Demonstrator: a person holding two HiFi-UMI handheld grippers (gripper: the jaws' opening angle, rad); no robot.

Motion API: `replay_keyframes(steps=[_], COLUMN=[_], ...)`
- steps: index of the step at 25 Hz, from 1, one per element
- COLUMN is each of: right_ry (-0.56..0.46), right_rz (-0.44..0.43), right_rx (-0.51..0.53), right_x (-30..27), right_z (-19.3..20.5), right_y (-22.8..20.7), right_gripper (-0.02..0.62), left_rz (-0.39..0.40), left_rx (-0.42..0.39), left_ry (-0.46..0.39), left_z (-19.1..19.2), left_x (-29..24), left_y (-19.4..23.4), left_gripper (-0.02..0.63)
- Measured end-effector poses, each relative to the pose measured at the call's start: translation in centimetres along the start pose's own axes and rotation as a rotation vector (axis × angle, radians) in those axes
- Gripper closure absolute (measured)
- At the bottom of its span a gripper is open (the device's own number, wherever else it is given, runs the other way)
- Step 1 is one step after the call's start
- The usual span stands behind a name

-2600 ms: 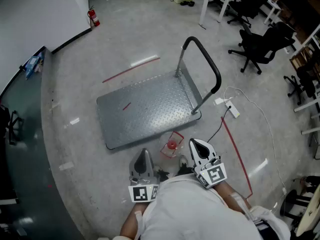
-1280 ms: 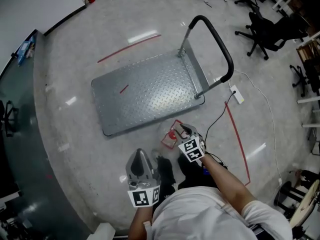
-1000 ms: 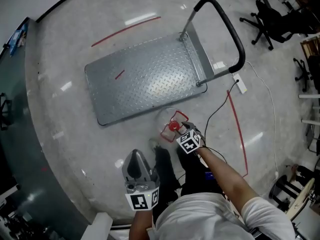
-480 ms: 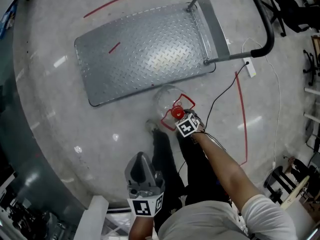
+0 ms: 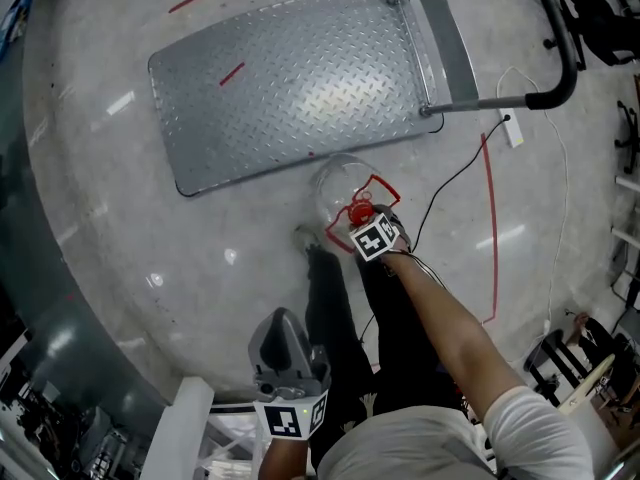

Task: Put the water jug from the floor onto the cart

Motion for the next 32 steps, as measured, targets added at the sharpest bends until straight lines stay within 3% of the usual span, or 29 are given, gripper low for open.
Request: replay_keyframes(steps=[18, 24, 32], right_ry=[-0.004, -0.04, -0.096], right_rz=[0.092, 0.083, 0.059], right_rx=[0.052, 0.061, 0.082], right_x=[0.2, 6.6, 20.0], right_z=[-0.9, -1.6, -5.2], right_y=[0.2, 0.1, -2.6], right_gripper=[0.287, 0.287, 0.287], left_rz=[-0.025, 0.007, 0.009], left_rx=[0.019, 0.019, -0.013], left_ry=[0.025, -0.02, -0.108], left_z=[1.0, -0.8, -7.2], left_x=[1.8, 1.0, -0.6], left_y=[0.8, -1.4, -7.4], left_gripper=[0.603, 0.603, 0.603])
Point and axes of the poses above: the fingertips, and each gripper's own axes: x backward along the fingers, y to its left, z out of its underside, the point moved 10 cm from there along x, backward along the fingers, and after that the axes turned 5 degrees about -z, right-handed, at the moved point
